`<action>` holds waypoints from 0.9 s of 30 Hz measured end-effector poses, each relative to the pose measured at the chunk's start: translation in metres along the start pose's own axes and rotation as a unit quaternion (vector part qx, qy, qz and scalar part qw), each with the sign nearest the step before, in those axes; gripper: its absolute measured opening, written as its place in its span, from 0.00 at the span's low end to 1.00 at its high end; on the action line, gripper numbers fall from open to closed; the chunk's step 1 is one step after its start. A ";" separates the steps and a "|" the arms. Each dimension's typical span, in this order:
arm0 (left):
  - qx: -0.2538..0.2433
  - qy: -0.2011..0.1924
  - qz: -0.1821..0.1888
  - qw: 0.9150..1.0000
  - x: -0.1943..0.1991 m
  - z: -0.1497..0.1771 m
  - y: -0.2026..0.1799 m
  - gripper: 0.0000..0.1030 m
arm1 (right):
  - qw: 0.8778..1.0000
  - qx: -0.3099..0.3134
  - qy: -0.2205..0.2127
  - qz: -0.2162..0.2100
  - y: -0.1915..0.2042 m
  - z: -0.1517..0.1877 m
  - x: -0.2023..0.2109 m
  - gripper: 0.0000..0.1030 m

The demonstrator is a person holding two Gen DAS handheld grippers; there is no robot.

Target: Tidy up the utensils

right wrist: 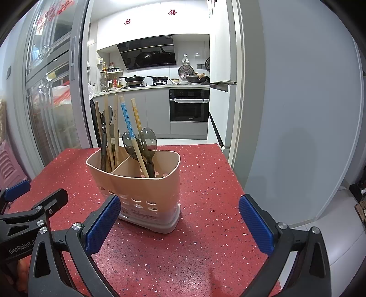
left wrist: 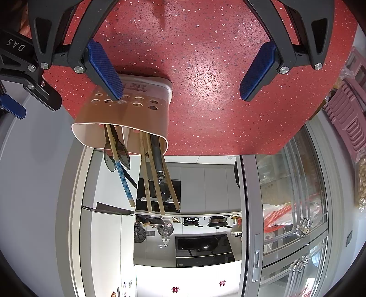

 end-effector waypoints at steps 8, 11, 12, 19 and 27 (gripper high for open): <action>0.000 0.001 0.000 1.000 0.000 0.000 -0.001 1.00 | 1.000 0.000 0.000 0.000 0.000 0.000 0.000 1.00; 0.000 0.001 0.000 1.000 0.000 0.000 -0.001 1.00 | 1.000 0.000 0.000 0.000 0.000 0.000 0.000 1.00; 0.000 0.001 0.000 1.000 0.000 0.000 -0.001 1.00 | 1.000 0.000 0.000 -0.001 0.000 0.000 0.000 1.00; -0.001 0.001 -0.001 1.000 0.000 0.001 -0.001 1.00 | 1.000 -0.001 -0.001 0.000 0.000 -0.001 0.001 1.00; 0.001 0.003 -0.003 1.000 -0.001 0.001 0.000 1.00 | 1.000 0.000 -0.001 0.000 0.001 -0.002 0.002 1.00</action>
Point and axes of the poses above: each gripper's, at about its wrist camera, not at the fingertips, and x roughly against the way its jaws point, y to its left, z to its underside, the point moved 6 cm from there along -x, roughly the way its jaws point, and after that the axes turned 7 degrees about y, right-handed, at the moved point
